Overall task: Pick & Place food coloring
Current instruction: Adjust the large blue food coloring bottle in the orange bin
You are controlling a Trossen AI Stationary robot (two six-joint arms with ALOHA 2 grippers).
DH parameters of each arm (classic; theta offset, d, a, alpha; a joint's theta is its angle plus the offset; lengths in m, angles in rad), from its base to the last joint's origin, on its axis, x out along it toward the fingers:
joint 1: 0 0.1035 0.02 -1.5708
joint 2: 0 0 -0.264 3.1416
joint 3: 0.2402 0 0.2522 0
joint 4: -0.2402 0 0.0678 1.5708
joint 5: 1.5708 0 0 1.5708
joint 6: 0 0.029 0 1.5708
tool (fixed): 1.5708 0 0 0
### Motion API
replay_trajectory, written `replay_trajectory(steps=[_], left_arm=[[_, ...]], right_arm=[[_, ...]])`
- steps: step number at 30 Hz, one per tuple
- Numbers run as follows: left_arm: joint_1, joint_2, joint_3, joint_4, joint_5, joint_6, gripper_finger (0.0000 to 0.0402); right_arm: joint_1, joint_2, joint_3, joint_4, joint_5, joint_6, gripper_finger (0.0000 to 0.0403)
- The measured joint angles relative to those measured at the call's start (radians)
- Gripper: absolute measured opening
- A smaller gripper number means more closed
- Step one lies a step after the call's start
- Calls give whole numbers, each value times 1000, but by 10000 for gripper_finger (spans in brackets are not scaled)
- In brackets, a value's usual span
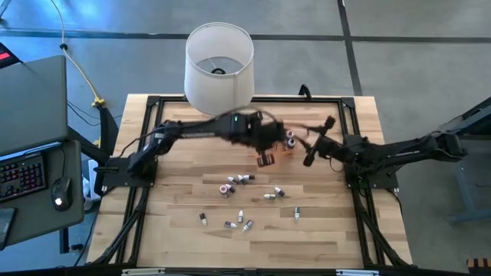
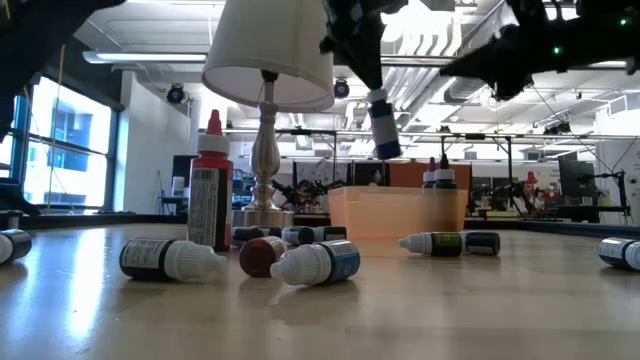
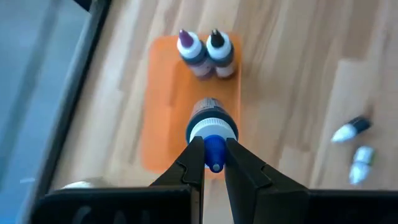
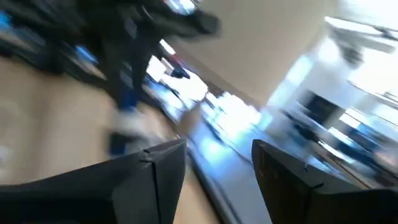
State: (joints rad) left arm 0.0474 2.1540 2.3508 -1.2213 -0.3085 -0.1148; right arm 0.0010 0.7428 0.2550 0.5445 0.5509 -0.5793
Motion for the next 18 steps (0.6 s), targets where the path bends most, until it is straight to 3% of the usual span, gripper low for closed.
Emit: replay_trajectory(steps=[4,7,13,18], left_arm=[[116,0,1,72,128,-16,31],[182,46,6,144,196,-25,31],[256,128,1,199,298,-28,31],[260,160,7,247,297,-16,31]], right_arm=[[0,-84,0,-132,200,-49,177],[0,-126,0,-169,272,-80,176],[0,-159,0,-167,251,-84,176],[-1,-161,-1,-171,208,-76,176]])
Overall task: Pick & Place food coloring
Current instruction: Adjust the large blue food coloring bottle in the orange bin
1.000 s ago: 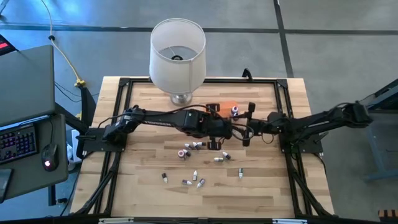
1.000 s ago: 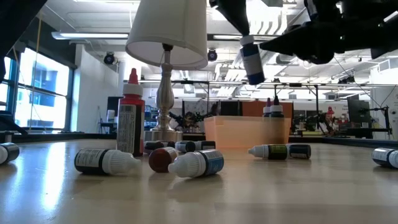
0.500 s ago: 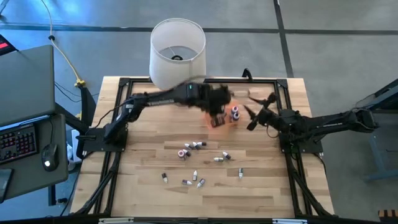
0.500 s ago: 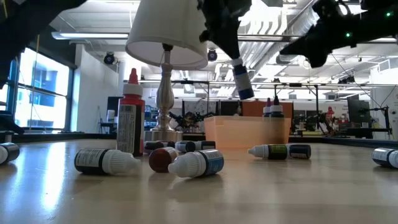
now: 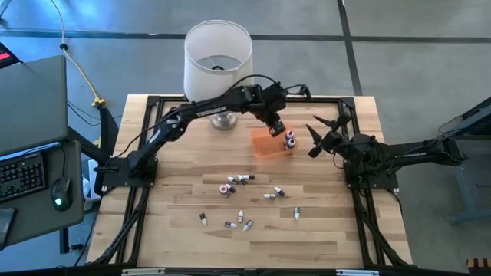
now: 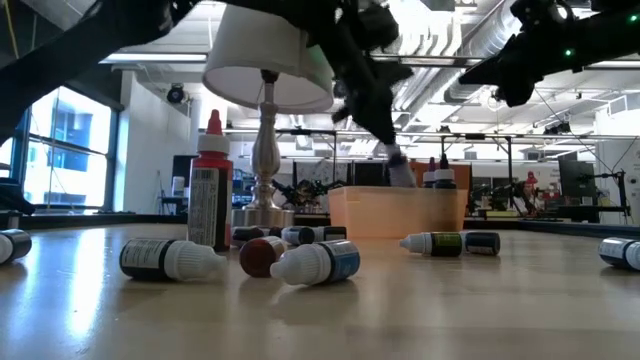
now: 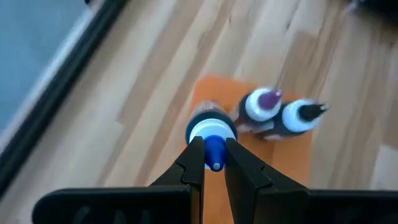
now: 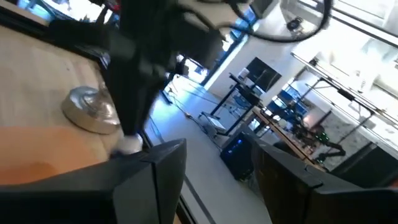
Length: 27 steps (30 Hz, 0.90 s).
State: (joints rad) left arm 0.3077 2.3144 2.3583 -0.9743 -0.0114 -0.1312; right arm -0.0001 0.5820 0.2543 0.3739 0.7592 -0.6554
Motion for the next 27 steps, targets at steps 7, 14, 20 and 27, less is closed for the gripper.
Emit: replay_trajectory(steps=[7,14,20,27], left_arm=[[-2,1,-8,-7,22,-5,30],[-10,8,-13,30,-4,-12,31],[-9,8,-14,41,-6,-12,31],[-13,39,-17,19,-2,-12,31]], right_arm=[[-35,23,0,-93,-6,124,176],[-177,127,0,-155,-124,313,176],[-318,288,-1,-150,-209,418,176],[-421,481,0,-50,-340,475,176]])
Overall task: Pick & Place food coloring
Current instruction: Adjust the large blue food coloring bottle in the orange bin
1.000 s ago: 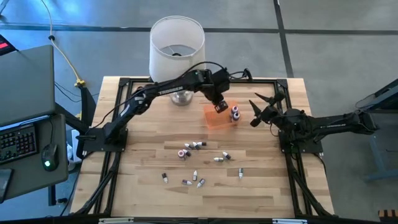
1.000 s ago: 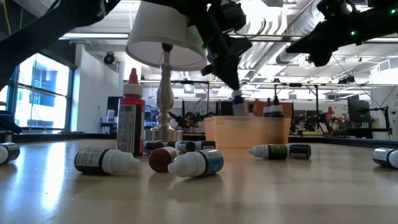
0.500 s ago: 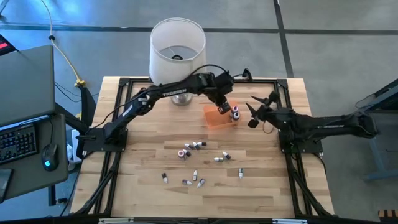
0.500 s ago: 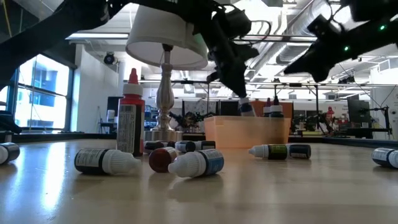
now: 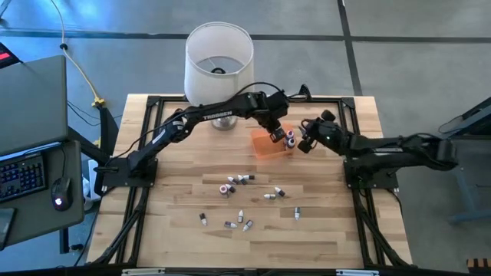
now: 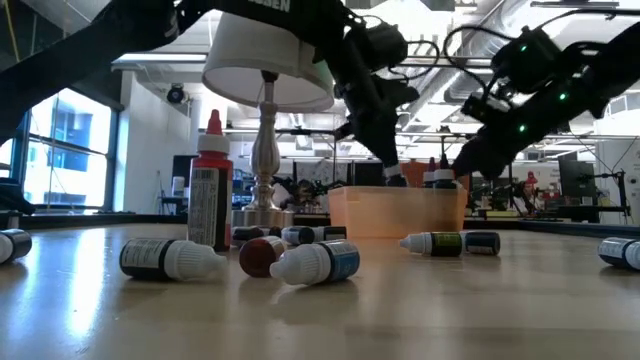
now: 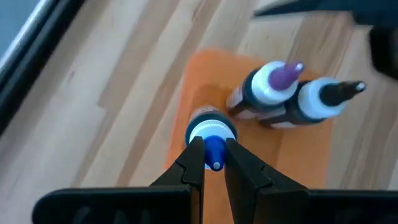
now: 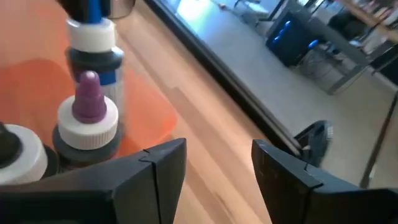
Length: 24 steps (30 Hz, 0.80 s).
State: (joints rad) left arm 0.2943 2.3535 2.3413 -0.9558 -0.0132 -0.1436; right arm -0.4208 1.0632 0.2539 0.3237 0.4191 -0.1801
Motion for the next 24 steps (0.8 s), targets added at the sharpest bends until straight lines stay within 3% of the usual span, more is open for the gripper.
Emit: replay_trajectory(steps=[11,18,24], left_arm=[[-6,25,3,48,4,0,31],[-8,26,2,32,6,0,34],[-9,26,2,40,6,15,66]], right_arm=[[-21,215,0,198,-180,-7,176],[-18,257,1,257,-233,-10,176],[-17,257,1,259,-249,-11,176]])
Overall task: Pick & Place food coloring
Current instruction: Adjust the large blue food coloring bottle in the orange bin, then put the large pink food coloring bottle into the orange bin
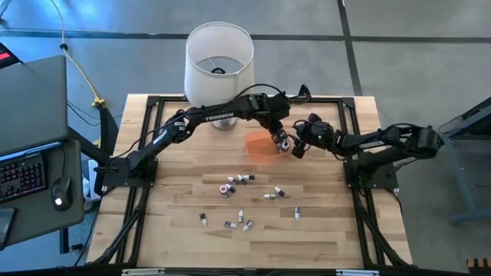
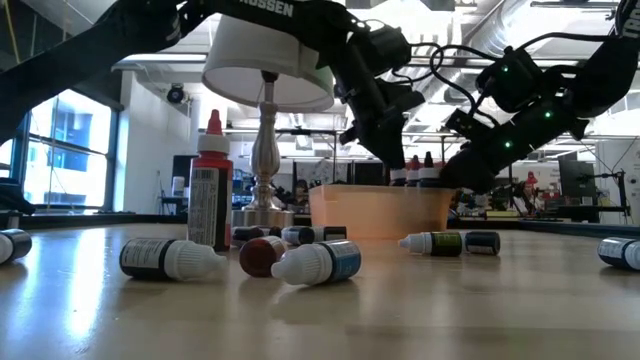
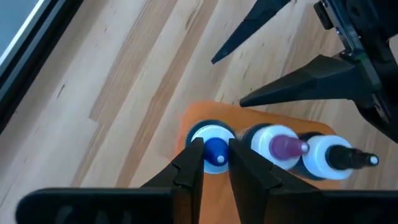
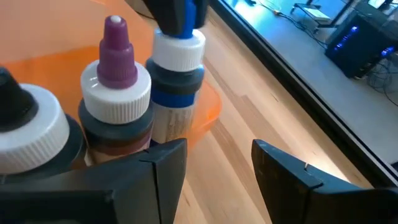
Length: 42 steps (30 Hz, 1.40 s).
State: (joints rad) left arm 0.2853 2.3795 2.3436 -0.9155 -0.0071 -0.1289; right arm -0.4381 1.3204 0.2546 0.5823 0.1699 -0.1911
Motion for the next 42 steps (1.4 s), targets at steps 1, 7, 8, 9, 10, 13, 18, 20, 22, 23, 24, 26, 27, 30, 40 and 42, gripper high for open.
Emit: replay_trajectory(steps=[1,7,8,9,10,13,18,20,22,23,24,26,27,30,40,42], left_arm=[[-2,0,0,1,0,1,70],[-12,0,0,5,-3,22,80],[-13,0,0,5,-6,23,80],[-14,0,0,5,-7,23,80],[-17,0,1,5,-7,23,80],[-18,0,1,5,-26,23,81],[-18,-18,0,-28,-9,20,81],[-18,-50,7,-40,1,20,81],[-24,-90,13,-62,1,19,81],[-24,-113,11,-90,1,19,81],[-30,-127,12,-106,0,19,81],[-42,-146,15,-103,-1,19,81],[-48,-165,11,-147,0,19,81],[-83,-212,16,-194,-4,19,81],[-256,-354,15,-530,-181,-57,81],[-294,-384,11,-646,-263,-124,81]], right_arm=[[0,0,0,0,-5,0,176],[0,0,0,3,-5,0,176],[0,0,0,3,-5,0,176],[0,0,0,4,-5,0,176],[0,0,0,4,-5,0,176],[0,0,0,6,-4,-3,176],[0,0,0,6,23,-38,176],[0,0,0,6,25,-40,176],[0,-3,0,2,24,-53,176],[1,-7,0,-3,25,-55,176],[1,-17,0,-14,25,-56,176],[1,-43,-1,-39,25,-58,176],[2,-61,-1,-54,27,-60,176],[15,-130,-1,-101,56,-60,176],[167,-506,-1,-345,124,-87,176],[216,-585,-1,-355,117,-81,176]])
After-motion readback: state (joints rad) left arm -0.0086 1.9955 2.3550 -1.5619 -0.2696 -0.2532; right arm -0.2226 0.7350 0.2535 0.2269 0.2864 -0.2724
